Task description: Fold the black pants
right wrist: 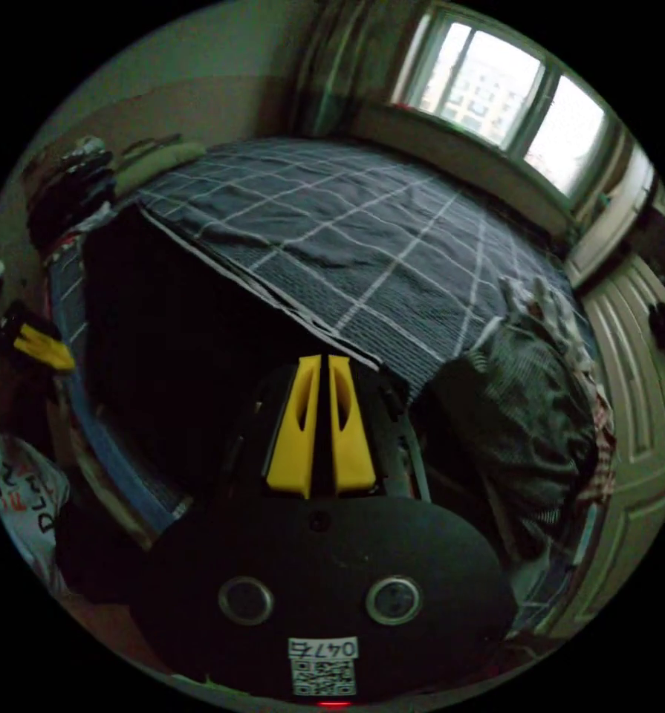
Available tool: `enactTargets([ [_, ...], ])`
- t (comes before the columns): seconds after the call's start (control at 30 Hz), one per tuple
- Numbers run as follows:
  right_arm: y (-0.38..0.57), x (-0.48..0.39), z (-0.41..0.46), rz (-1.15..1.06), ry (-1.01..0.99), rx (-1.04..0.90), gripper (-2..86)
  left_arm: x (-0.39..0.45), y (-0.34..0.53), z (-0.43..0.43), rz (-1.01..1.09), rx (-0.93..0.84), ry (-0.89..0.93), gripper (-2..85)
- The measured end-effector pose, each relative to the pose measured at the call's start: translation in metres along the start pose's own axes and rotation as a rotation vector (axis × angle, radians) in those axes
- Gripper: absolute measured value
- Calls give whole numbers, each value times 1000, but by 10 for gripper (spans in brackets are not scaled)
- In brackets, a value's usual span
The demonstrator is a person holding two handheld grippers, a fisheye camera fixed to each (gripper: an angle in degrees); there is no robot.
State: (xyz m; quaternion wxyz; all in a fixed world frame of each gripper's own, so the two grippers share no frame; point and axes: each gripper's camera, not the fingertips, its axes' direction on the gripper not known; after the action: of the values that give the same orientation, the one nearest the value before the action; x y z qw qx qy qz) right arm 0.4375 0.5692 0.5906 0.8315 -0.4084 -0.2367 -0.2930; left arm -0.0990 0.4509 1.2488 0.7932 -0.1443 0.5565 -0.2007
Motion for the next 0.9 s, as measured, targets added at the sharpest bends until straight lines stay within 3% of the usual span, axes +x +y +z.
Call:
enactTargets([
  [0.1,-33,-24,56,-74,113,-142,-2,-47,-1,-3,-50,-78,-146,-9],
  [0.17,-49,-31,88,-13,122,-189,-3,-72,7,2,-77,-186,-124,-9],
  [0.27,-72,-46,85,119,85,-112,-3,-100,22,-57,-75,-75,-99,-9],
  [0.33,-86,-67,68,148,176,-7,-1,-123,34,-114,-90,10,-137,-8],
  [0.4,-102,-93,49,173,258,133,4,-179,61,-190,-241,98,-227,-8],
  [0.47,-142,-141,37,82,147,303,20,-236,91,-245,-423,181,-349,-8],
  [0.6,-237,-242,52,-192,-120,378,58,-359,161,-345,-755,275,-639,-2],
  [0.73,-355,-378,100,-482,-373,364,85,-442,205,-398,-946,311,-564,45],
  [0.9,-467,-512,179,-681,-395,268,95,-504,246,-443,-945,346,-489,62],
])
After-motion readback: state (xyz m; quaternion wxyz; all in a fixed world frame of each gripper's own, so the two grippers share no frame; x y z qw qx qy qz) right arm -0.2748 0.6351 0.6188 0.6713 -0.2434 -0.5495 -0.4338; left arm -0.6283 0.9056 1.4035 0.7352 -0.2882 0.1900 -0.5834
